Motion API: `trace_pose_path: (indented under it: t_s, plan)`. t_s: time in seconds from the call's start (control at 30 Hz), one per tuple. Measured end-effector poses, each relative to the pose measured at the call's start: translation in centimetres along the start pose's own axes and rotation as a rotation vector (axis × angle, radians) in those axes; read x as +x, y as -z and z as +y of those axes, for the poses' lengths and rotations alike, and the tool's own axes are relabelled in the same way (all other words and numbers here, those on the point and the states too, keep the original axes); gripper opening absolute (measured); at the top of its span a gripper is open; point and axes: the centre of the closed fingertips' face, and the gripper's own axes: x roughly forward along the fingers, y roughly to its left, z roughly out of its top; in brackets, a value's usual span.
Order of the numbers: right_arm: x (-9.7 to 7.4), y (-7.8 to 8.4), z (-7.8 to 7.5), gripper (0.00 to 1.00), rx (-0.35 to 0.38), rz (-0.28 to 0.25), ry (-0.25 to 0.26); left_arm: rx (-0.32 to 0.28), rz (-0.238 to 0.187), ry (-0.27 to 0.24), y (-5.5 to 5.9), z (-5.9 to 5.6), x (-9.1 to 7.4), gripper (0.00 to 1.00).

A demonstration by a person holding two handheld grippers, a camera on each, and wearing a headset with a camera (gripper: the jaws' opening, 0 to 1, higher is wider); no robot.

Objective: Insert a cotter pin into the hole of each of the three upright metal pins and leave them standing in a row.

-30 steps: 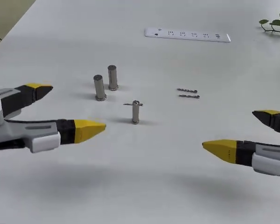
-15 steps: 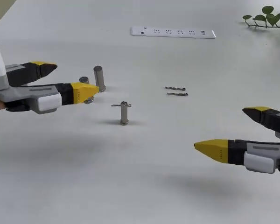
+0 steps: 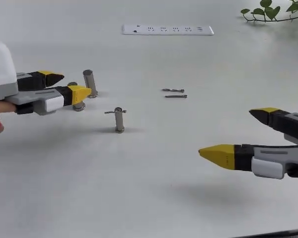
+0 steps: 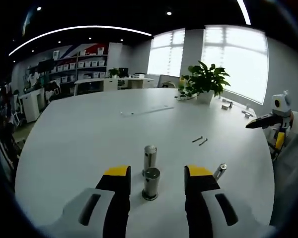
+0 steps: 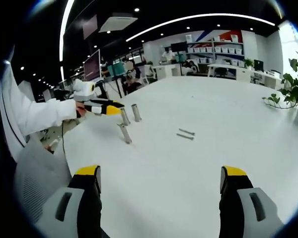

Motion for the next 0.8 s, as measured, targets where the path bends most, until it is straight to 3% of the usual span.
trace_pose_path:
  t_s: [0.1,0.17,0.23,0.43,0.57,0.63,0.7,0.8]
  plan:
    - [0.0,0.0,0.0,0.98,0.002,0.002,0.002,-0.002,0.003,-0.006,0.4,0.3,0.4,0.36]
    - [0.0,0.0,0.0,0.98,0.002,0.004,0.002,-0.005,0.004,0.001,0.6,0.3,0.6,0.28]
    - [0.0,0.1,0.0,0.98,0.004,0.005,0.002,0.029,0.011,-0.016,0.9,0.6,0.8,0.18]
    - [0.0,0.2,0.0,0.98,0.007,0.009,0.001,0.028,0.023,-0.016,1.6,0.9,1.4,0.13]
    - [0.0,0.2,0.0,0.98,0.010,0.011,0.002,0.032,0.009,-0.022,1.6,1.2,1.5,0.11]
    - [0.0,0.2,-0.1,0.98,0.011,0.013,0.003,0.039,0.008,-0.022,1.6,1.2,1.5,0.11]
    - [-0.1,0.3,-0.1,0.97,0.012,0.016,0.004,0.107,0.023,-0.009,1.7,1.0,1.4,0.11]
    - [-0.1,0.4,0.0,0.95,0.019,0.020,0.003,0.092,0.018,-0.009,1.6,0.9,1.5,0.10]
